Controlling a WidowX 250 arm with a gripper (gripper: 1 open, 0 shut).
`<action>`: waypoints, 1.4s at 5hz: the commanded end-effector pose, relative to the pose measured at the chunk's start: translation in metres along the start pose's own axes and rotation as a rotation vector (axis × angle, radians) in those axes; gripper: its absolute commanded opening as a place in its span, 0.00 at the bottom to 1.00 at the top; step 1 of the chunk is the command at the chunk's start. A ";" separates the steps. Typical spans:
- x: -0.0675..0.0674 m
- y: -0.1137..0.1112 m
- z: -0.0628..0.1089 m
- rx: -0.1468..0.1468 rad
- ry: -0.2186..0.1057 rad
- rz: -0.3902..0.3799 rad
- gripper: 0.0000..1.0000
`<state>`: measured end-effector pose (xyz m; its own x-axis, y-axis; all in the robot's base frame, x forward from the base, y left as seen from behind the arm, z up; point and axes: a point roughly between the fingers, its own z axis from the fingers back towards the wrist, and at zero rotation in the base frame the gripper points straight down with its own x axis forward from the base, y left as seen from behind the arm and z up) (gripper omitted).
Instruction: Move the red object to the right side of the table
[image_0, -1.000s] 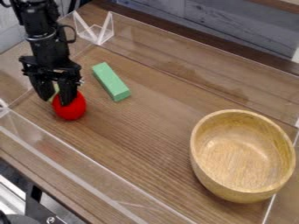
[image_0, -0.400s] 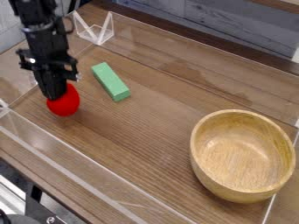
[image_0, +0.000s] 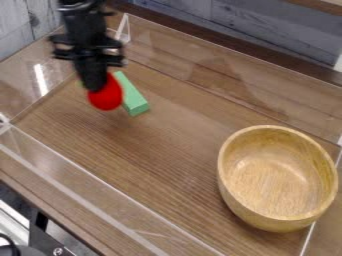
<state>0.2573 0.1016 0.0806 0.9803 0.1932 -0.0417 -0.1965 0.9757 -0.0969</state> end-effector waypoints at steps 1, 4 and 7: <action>0.019 -0.038 0.009 -0.001 -0.053 0.023 0.00; 0.053 -0.146 0.010 -0.010 -0.060 -0.018 0.00; 0.077 -0.147 -0.017 0.021 -0.062 0.033 0.00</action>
<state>0.3512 -0.0268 0.0552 0.9706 0.2363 -0.0466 -0.2389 0.9692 -0.0599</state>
